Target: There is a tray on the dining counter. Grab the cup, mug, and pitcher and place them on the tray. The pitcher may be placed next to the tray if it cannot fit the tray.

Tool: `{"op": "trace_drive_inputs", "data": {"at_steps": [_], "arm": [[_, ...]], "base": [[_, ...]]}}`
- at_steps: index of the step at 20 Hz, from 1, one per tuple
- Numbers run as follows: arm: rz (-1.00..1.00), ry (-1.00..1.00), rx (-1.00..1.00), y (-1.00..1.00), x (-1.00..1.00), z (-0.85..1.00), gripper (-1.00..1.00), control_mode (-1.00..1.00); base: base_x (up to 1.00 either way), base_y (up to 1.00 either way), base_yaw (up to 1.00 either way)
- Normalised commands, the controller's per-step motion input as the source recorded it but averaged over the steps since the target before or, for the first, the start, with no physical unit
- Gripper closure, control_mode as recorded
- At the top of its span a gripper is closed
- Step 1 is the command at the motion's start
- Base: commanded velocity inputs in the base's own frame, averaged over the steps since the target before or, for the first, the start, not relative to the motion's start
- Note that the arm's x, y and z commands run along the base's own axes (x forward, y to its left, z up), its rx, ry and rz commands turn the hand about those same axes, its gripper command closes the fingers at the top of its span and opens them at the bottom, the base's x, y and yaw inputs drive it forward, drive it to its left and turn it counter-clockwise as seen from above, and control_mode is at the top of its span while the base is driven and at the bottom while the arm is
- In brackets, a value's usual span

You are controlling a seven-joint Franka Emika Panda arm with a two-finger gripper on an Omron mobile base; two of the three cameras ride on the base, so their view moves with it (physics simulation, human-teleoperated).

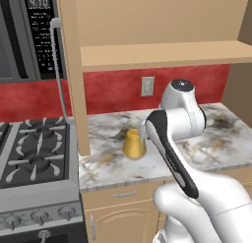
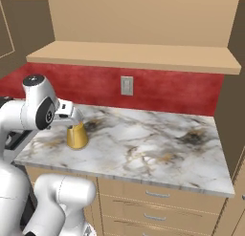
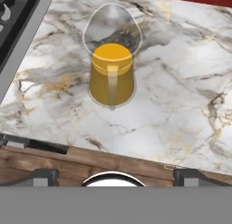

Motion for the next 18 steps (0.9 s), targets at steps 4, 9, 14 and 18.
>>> {"op": "trace_drive_inputs", "data": {"at_steps": [4, 9, 14, 18], "arm": [[0.0, 0.0, 0.0, 0.08, 0.26, -0.13, -1.0, -1.0], [0.0, 0.0, 0.0, 0.01, 0.14, -0.13, -1.0, -1.0], [0.0, 0.0, 0.0, 0.02, 0.2, -0.09, -1.0, -1.0], [0.0, 0.0, 0.0, 0.02, 0.21, -0.12, -1.0, -1.0]], "base": [[0.0, 0.0, 0.0], [0.0, 0.0, 0.0], [0.0, 0.0, 0.0], [0.0, 0.0, 0.0]]}}
